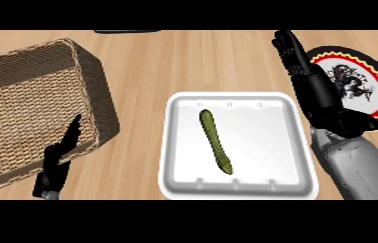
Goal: Pick the squash from the tray and place it in the plate
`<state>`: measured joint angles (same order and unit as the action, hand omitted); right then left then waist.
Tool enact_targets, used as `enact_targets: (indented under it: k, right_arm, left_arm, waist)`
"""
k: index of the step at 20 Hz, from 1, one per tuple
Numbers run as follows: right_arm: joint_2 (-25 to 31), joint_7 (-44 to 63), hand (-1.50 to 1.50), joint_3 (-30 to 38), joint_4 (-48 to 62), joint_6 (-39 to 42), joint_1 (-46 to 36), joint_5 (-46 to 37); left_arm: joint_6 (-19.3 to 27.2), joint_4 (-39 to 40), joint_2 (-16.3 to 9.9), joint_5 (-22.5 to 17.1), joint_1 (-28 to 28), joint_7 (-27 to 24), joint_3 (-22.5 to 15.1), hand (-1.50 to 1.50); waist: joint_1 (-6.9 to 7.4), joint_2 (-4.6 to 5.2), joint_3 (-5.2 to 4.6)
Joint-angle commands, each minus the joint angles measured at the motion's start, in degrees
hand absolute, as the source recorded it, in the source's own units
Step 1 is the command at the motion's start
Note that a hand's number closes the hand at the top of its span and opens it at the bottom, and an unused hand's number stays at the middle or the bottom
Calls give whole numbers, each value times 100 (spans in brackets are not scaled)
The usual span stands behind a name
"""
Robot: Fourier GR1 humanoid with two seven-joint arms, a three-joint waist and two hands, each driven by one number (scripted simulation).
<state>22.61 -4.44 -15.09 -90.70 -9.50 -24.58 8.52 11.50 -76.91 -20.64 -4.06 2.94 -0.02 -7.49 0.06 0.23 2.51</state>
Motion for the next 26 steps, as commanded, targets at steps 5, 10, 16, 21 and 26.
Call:
enact_targets:
  k: [5, 10, 16, 21, 26]
  right_arm:
    - [-450, -457, 150, -672, 932, 2375, -276, 1412]
    - [-353, -2070, -150, -141, 2102, 1775, 8, 658]
    - [-1, -3838, -150, -807, 3788, 3388, -437, -255]
    - [-4, -4786, -150, -1212, 4749, 3125, -923, -1415]
    - [-199, -4995, -150, -1161, 5423, 2965, -1493, -1930]
  left_arm:
    - [-204, -449, -22, -210, -943, 142, 140, 0]
    - [-433, -478, 134, -583, -1172, 498, 168, 0]
    - [-392, -521, 180, -639, -1371, 995, 178, 0]
    - [-578, -245, 100, -652, -1417, 801, 338, 0]
    - [-580, -125, 192, -554, -1432, 821, 453, 0]
  waist:
    - [440, 171, -218]
    - [308, 207, -202]
    - [321, 86, -228]
    - [206, 45, -240]
    - [92, 5, -246]
